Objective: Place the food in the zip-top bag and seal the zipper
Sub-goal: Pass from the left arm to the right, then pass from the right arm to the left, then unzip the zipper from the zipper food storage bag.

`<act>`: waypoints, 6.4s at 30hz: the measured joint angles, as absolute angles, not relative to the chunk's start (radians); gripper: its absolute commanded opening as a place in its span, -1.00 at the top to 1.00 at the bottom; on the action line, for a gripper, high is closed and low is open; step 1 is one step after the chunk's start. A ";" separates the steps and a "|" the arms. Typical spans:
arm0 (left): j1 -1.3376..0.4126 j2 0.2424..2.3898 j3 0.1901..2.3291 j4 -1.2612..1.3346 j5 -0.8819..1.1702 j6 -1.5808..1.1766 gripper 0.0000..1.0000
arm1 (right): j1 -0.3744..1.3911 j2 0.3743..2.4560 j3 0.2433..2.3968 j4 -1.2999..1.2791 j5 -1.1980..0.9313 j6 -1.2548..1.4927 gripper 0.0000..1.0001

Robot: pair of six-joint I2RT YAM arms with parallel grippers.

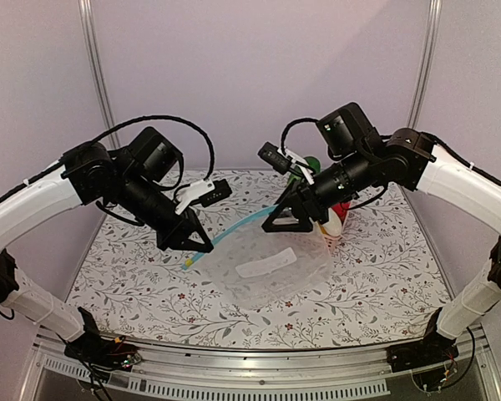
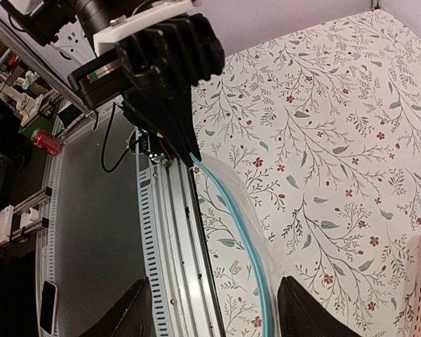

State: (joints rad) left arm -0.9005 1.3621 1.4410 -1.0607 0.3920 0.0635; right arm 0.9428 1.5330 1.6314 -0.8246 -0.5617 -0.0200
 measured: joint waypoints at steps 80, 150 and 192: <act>-0.499 0.825 0.868 -0.128 0.774 -0.169 0.53 | 0.809 1.370 1.327 -0.148 -0.841 0.496 1.00; -0.566 1.259 1.125 -0.560 0.956 0.019 1.00 | 1.219 1.771 1.826 -0.567 0.005 0.063 0.22; -0.570 1.259 1.125 -0.563 0.941 0.019 1.00 | 1.219 1.823 1.878 -0.589 0.059 0.066 0.89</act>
